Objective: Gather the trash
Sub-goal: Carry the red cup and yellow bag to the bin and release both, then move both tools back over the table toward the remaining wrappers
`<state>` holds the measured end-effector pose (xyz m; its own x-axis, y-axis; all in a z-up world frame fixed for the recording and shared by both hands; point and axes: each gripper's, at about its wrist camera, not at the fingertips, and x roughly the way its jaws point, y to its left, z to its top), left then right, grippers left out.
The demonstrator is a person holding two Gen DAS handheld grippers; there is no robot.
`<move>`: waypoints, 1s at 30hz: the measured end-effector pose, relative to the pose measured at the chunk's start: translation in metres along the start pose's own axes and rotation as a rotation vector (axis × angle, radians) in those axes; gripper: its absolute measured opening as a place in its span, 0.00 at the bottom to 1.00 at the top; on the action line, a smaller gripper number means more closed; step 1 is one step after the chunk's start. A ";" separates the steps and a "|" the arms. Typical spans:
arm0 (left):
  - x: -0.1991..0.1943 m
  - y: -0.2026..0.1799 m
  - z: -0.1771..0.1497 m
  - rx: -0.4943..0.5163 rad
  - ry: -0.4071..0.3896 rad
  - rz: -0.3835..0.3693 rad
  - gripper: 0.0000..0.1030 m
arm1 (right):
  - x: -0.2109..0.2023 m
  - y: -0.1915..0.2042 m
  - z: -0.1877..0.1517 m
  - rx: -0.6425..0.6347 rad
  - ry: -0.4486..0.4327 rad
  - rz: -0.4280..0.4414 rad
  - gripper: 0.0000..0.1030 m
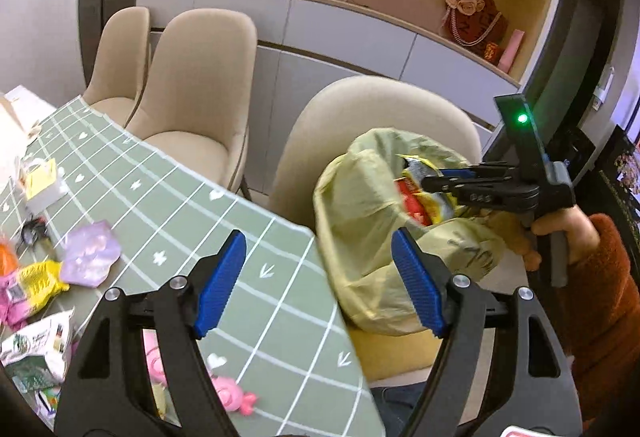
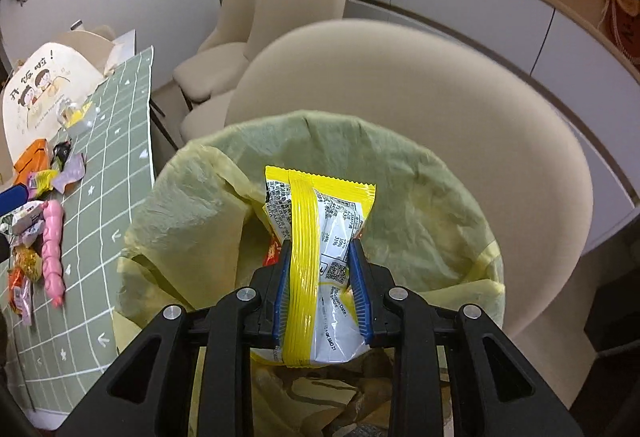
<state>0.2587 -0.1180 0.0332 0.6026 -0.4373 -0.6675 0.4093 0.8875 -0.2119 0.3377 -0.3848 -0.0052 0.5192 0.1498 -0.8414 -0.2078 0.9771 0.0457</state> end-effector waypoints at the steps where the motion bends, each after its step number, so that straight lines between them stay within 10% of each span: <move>1: -0.002 0.006 -0.005 -0.010 0.003 0.006 0.69 | -0.001 -0.002 0.001 0.007 0.000 -0.001 0.26; 15: -0.006 0.029 -0.028 -0.082 0.014 0.018 0.69 | -0.053 0.019 -0.031 0.005 -0.290 -0.148 0.29; 30: 0.011 0.002 -0.024 -0.052 0.028 -0.017 0.69 | -0.059 -0.001 -0.047 0.087 -0.356 -0.071 0.41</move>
<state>0.2498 -0.1172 0.0083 0.5765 -0.4489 -0.6828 0.3829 0.8865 -0.2596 0.2683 -0.4016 0.0193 0.7886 0.1092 -0.6052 -0.0977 0.9939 0.0519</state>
